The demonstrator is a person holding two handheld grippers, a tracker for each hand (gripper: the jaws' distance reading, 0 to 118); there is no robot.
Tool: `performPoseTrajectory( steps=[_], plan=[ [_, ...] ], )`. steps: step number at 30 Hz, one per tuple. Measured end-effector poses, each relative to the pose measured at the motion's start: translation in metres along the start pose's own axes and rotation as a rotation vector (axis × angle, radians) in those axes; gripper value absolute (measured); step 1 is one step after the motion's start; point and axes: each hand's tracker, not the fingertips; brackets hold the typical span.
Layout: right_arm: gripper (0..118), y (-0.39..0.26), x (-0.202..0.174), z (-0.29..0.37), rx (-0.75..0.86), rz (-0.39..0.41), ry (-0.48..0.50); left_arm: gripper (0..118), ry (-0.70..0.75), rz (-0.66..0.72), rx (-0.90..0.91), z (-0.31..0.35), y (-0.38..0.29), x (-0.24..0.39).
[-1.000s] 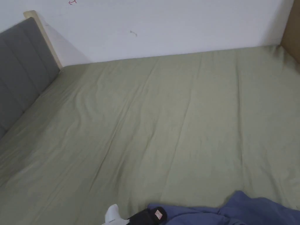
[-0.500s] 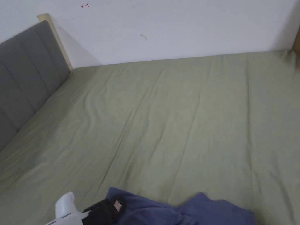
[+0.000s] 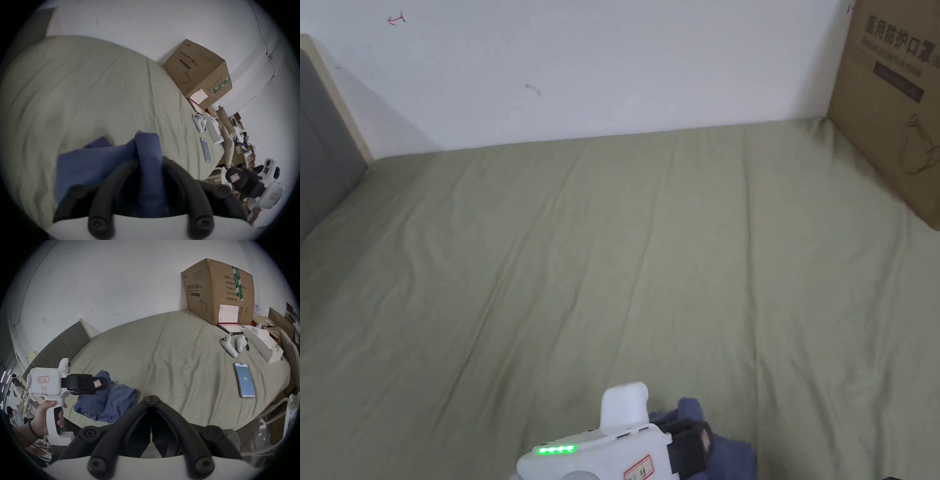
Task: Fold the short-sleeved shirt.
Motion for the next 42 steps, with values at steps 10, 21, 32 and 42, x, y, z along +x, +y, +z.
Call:
performPoseTrajectory(
  steps=[10, 21, 32, 42],
  plan=[
    [0, -0.009, 0.019, -0.001, -0.021, -0.047, -0.021, 11, -0.101, 0.063, 0.025, 0.028, -0.001, -0.013],
    [0, -0.02, 0.032, 0.002, -0.043, -0.07, -0.045, 11, -0.216, 0.161, 0.107, 0.068, 0.006, -0.022],
    [0, -0.02, 0.031, -0.004, -0.054, -0.073, -0.027, 39, -0.191, 0.158, 0.109, 0.054, 0.013, -0.019],
    [0, -0.015, 0.023, -0.008, -0.05, -0.083, -0.001, 2, -0.048, -0.035, -0.209, -0.057, -0.036, -0.003]
  ],
)
